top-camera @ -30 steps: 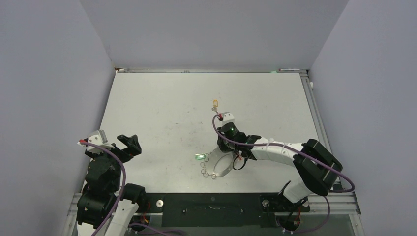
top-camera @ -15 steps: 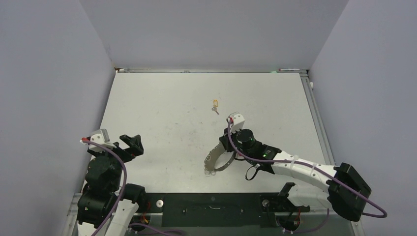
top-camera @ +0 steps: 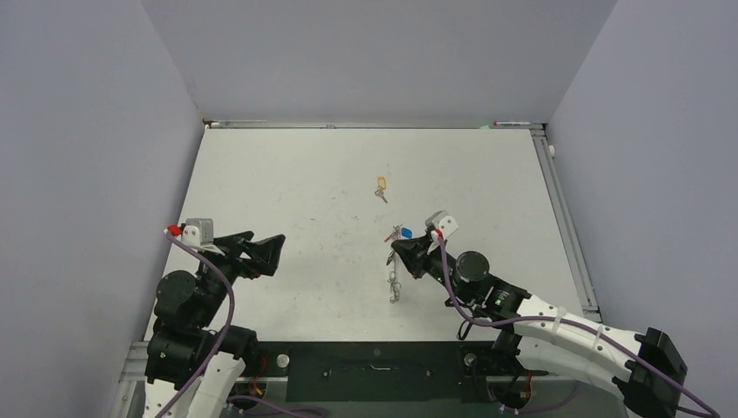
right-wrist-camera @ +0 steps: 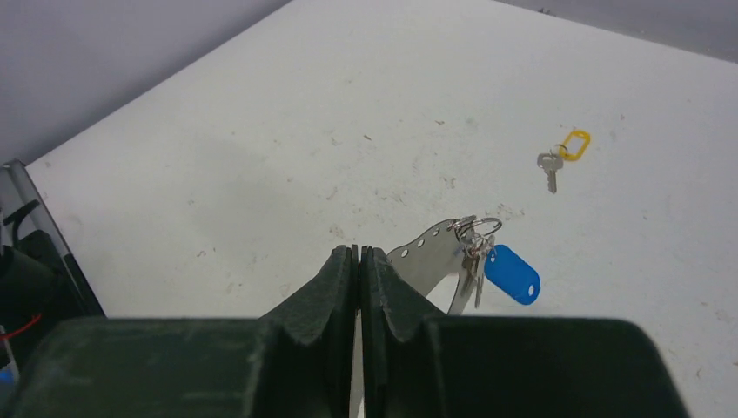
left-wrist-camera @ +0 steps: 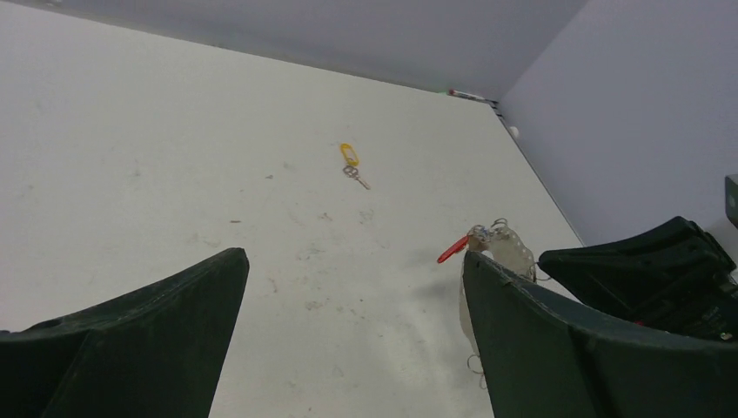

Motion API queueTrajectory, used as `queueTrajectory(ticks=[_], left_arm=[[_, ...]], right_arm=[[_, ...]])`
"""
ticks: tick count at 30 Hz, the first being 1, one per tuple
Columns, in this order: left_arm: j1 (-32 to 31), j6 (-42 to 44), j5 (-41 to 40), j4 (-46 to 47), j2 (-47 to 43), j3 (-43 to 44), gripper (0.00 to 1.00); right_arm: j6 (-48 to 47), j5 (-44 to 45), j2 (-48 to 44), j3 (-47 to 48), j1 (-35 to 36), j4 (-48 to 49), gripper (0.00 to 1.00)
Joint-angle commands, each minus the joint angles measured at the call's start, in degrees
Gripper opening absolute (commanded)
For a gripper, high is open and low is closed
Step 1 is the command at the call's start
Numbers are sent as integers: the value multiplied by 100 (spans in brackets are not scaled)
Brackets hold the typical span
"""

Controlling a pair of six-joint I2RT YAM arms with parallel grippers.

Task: Put the keys on the keyring

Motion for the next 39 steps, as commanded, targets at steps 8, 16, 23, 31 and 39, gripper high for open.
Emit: queueTrajectory(ticks=[8,16,23,31,39], left_arm=[[31,-702,2951,2417,444,-237,89],[13,-1776,3485,4235,712,-736,81],[-182,-2340,3462,5294,1059,-1009,74],[-788,-2327,3256,5652,1432,-891,69],[-1460,-1725,3199,5250,1542,-728,65]], right_arm=[[230,-807,-872,-326,61,1887,5],[705,-1024,-862,-292,101,2755,5],[984,-1145,-516,-206,215,3501,5],[938,-1572,-191,-119,417,4178,5],[756,-2720,-165,95,441,4121,5]])
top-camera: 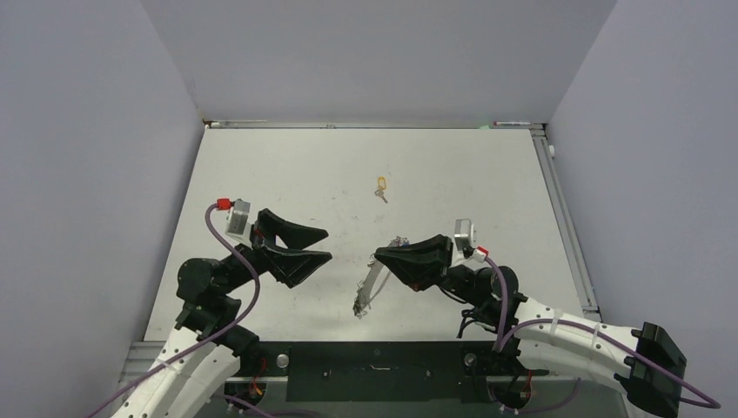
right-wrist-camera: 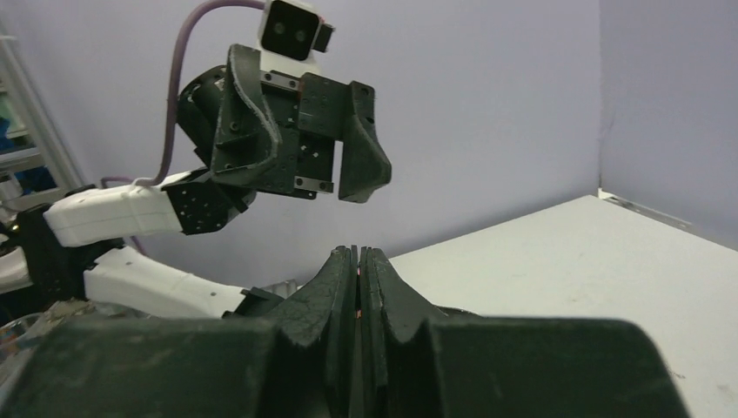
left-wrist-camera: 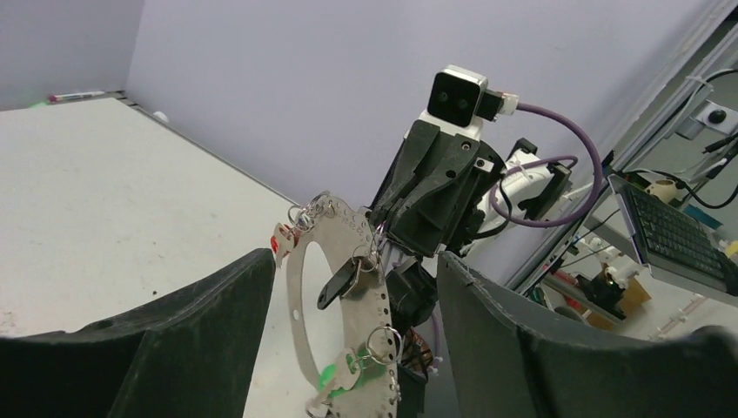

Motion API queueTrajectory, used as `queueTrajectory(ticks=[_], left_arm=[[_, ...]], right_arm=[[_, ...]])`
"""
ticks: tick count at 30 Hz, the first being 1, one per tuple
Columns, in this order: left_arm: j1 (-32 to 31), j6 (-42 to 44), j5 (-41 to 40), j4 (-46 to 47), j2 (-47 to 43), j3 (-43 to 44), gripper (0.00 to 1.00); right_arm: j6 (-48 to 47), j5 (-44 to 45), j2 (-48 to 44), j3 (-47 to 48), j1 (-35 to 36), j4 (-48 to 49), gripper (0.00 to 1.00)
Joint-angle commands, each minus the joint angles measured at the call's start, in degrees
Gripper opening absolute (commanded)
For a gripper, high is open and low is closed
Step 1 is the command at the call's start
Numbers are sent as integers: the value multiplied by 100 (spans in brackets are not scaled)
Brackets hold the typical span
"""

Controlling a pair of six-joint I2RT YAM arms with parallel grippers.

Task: Put the keys on the keyring

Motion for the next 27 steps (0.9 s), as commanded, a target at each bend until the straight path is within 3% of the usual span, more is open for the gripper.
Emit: queueTrajectory(ticks=[1,5,14,21,27], left_arm=[[-298,531,-109,-145,-3,366,65],[-472,862,-137,-568,-3,552,65],[-562,1831,22,-1883,-183,966,65],[-562,1592,414,-1428,-248,465,69],[-616,620,905,-525,-17,208,77]], right_arm=[[-155,-1078,-28,511,50,363,5],[-369,-1574,12,813,46,-162,5],[-571,-1498,30,1099,43,-550,5],[-746,-1698,48,1405,49,-854,5],[-1102,-1851,18,1702,45,-1312,5]])
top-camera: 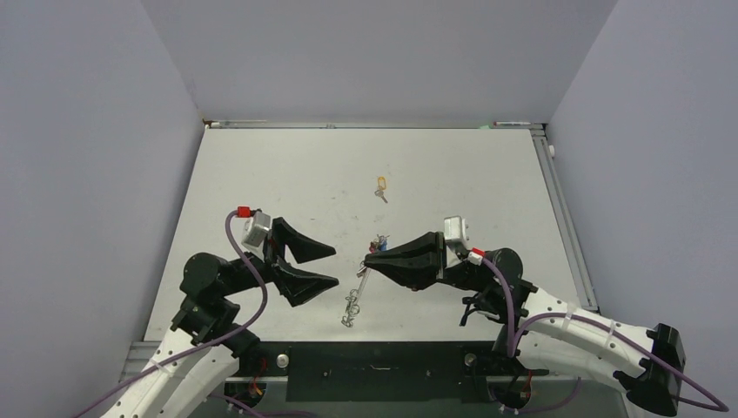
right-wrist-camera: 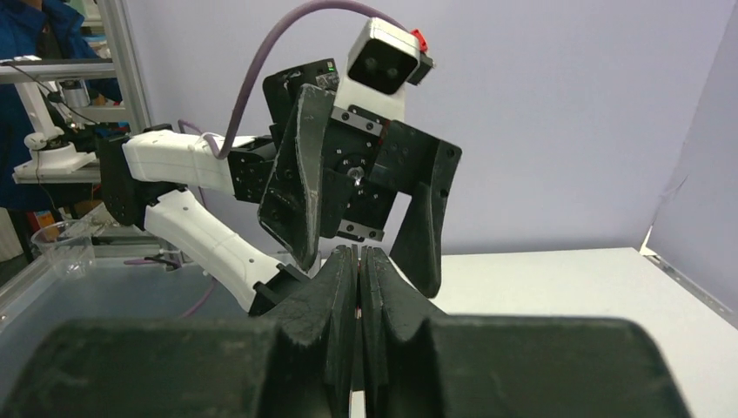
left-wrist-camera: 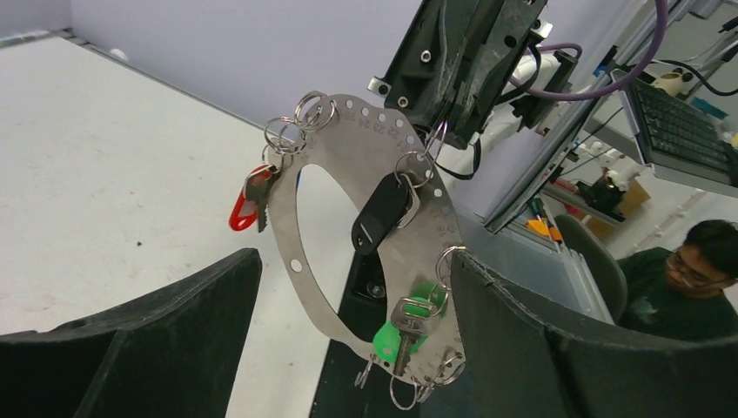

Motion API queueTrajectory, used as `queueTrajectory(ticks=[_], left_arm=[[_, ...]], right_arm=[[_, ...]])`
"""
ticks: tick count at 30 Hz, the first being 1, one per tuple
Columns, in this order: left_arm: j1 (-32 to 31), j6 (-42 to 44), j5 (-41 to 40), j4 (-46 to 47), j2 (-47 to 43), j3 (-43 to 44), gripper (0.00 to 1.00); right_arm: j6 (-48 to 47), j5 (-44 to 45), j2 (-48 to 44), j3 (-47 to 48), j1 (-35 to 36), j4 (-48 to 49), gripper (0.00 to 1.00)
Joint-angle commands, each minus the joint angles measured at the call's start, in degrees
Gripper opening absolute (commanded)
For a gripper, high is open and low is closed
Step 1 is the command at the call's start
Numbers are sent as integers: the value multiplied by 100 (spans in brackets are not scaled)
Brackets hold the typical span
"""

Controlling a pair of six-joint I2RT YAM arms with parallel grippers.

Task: Put the keys on the keyring

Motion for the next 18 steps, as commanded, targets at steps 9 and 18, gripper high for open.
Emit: queueTrajectory(ticks=[9,18], left_arm=[[-377,-1463,106,1330,101,-326,86],[-876,-1416,-85,1282,519,-242,81]], right_arm=[[-605,-343,135,719,5,-207,5],[-665,-309,273,804,-3,-206,5]])
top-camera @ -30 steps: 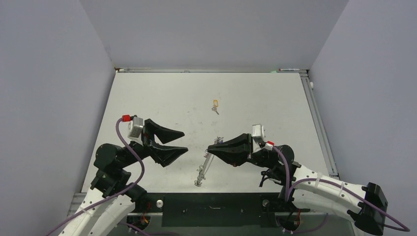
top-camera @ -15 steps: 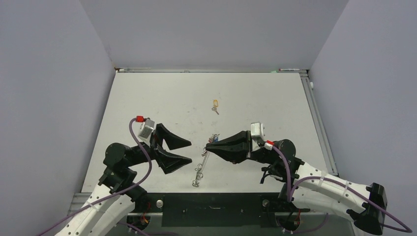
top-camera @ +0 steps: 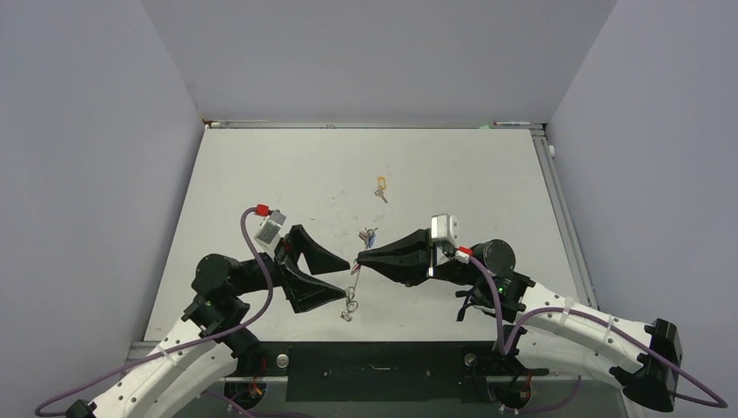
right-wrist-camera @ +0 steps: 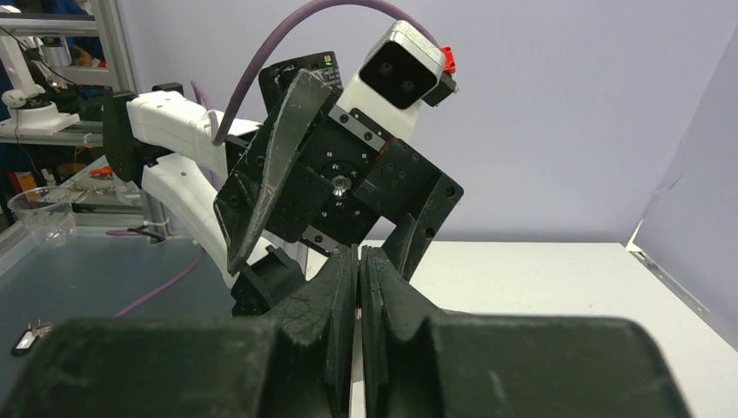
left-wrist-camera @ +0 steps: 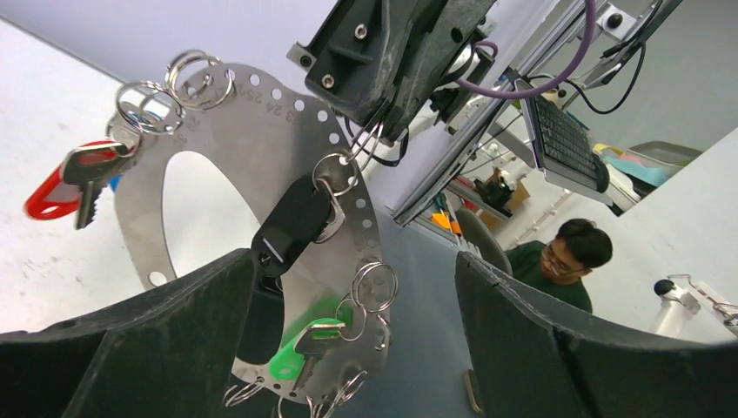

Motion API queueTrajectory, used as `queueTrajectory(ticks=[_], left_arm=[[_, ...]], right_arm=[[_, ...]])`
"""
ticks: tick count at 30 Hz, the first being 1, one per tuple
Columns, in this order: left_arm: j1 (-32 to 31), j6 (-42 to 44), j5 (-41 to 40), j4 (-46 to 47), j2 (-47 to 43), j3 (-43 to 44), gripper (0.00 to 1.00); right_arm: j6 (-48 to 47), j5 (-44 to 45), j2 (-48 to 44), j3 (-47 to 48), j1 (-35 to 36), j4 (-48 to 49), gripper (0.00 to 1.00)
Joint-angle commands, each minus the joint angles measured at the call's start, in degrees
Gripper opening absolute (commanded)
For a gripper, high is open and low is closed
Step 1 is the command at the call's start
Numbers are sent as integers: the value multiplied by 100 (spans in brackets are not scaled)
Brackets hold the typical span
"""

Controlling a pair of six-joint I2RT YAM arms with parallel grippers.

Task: Put the keys on the keyring

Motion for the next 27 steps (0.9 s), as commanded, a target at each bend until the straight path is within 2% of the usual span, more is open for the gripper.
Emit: queueTrajectory(ticks=[1,7,12,23,27], left_arm=[[-280,89,-174,94,212,144,80],[-586,565,-434,-616,286,356,72],[-716,684,-591,-807,367,424,66],[-902,1152,-954,-1527,528,741,58],[-928,1309,-1127,-1760,522,818,60]], right_arm=[[-137,-56,-3,318,-5,347,5],[-167,4,45,334,-36,319,5],[-192,69,39,301,-35,302,5],[-382,318,25,289,-34,-10,5],[-446,447,1,289,-34,-106,5]])
